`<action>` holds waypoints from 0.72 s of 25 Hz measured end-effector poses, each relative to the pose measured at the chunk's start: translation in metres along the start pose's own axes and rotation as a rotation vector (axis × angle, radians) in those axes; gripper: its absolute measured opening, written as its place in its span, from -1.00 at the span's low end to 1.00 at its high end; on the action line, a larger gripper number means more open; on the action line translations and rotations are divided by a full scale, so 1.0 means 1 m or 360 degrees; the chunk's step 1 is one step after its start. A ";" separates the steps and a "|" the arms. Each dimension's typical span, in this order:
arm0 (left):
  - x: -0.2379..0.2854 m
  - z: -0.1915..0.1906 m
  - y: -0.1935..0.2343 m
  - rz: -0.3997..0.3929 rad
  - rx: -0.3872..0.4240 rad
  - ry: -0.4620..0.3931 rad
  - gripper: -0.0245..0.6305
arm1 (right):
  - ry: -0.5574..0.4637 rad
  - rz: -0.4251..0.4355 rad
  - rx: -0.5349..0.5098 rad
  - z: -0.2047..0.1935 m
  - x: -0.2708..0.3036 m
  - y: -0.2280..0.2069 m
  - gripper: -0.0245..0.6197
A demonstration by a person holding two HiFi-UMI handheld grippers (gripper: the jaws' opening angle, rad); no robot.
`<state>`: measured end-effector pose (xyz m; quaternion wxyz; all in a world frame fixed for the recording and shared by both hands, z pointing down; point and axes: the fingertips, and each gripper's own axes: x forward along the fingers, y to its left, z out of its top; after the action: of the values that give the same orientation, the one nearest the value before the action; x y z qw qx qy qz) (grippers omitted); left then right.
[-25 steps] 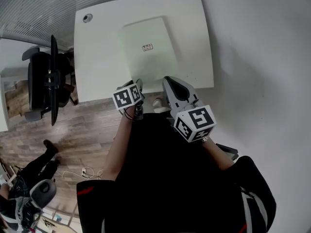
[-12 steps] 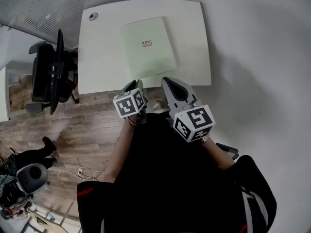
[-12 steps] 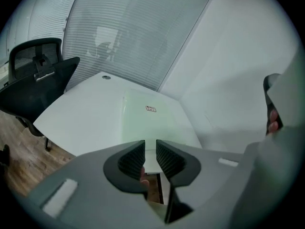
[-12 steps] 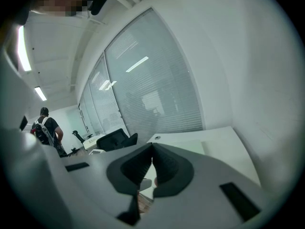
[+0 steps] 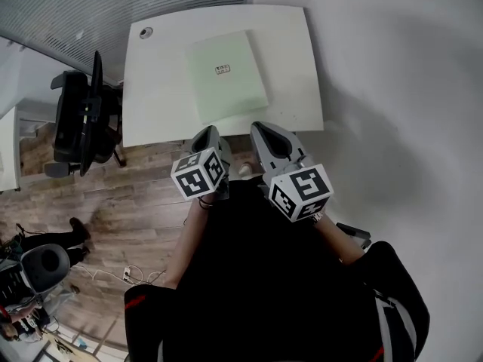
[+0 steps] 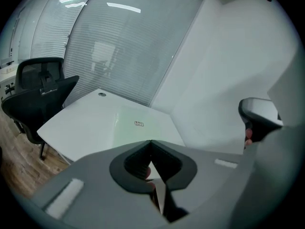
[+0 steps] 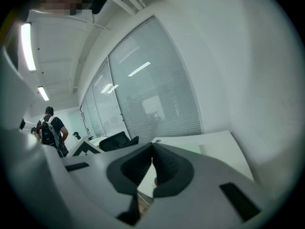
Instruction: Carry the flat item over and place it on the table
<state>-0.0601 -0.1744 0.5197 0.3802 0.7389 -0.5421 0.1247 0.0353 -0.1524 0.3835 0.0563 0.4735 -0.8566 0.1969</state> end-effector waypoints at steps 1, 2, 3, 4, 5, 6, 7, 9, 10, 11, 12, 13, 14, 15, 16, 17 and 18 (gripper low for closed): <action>-0.004 0.002 -0.006 -0.0017 0.0007 -0.0022 -0.91 | -0.0006 0.0003 0.0000 -0.001 -0.003 0.000 -0.92; -0.009 0.005 -0.013 -0.0041 0.0013 -0.0047 -0.91 | -0.0013 0.0005 -0.0001 -0.001 -0.006 0.000 -0.92; -0.014 0.008 -0.020 -0.0072 0.0020 -0.0077 -0.91 | -0.0019 0.0005 -0.0002 -0.001 -0.010 0.001 -0.92; -0.020 0.012 -0.029 -0.0110 0.0028 -0.0112 -0.91 | -0.0026 0.0005 -0.0003 -0.001 -0.013 0.001 -0.92; -0.026 0.016 -0.037 -0.0152 0.0039 -0.0148 -0.91 | -0.0032 0.0005 -0.0003 0.000 -0.016 0.001 -0.92; -0.032 0.020 -0.046 -0.0194 0.0055 -0.0185 -0.91 | -0.0038 0.0003 -0.0003 0.000 -0.020 0.001 -0.92; -0.038 0.023 -0.054 -0.0229 0.0079 -0.0220 -0.91 | -0.0046 0.0001 -0.0004 0.000 -0.023 0.001 -0.92; -0.049 0.029 -0.066 -0.0270 0.0147 -0.0289 -0.91 | -0.0065 -0.0007 -0.0007 0.000 -0.027 0.000 -0.92; -0.054 0.034 -0.071 -0.0280 0.0189 -0.0327 -0.91 | -0.0073 -0.0012 -0.0008 0.001 -0.028 0.000 -0.92; -0.059 0.038 -0.076 -0.0288 0.0235 -0.0367 -0.91 | -0.0081 -0.0016 -0.0010 0.003 -0.028 0.000 -0.92; -0.065 0.043 -0.080 -0.0297 0.0278 -0.0409 -0.91 | -0.0088 -0.0019 -0.0011 0.004 -0.029 0.000 -0.92; -0.070 0.048 -0.085 -0.0310 0.0317 -0.0448 -0.91 | -0.0093 -0.0022 -0.0011 0.005 -0.029 -0.001 -0.92; -0.074 0.052 -0.090 -0.0326 0.0349 -0.0483 -0.91 | -0.0096 -0.0023 -0.0008 0.006 -0.030 -0.001 -0.92; -0.079 0.055 -0.095 -0.0345 0.0371 -0.0513 -0.91 | -0.0098 -0.0022 -0.0005 0.006 -0.030 -0.001 -0.92; -0.083 0.058 -0.099 -0.0362 0.0386 -0.0540 -0.91 | -0.0098 -0.0019 -0.0002 0.006 -0.029 0.000 -0.92; -0.087 0.060 -0.103 -0.0376 0.0400 -0.0565 -0.91 | -0.0097 -0.0014 0.0001 0.006 -0.029 0.001 -0.92; -0.091 0.061 -0.105 -0.0382 0.0417 -0.0590 -0.91 | -0.0097 -0.0007 0.0002 0.006 -0.028 0.002 -0.92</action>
<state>-0.0142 -0.1403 0.3790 0.1872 0.8513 -0.4901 0.0102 0.0493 -0.1312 0.3696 0.0301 0.4814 -0.8567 0.1829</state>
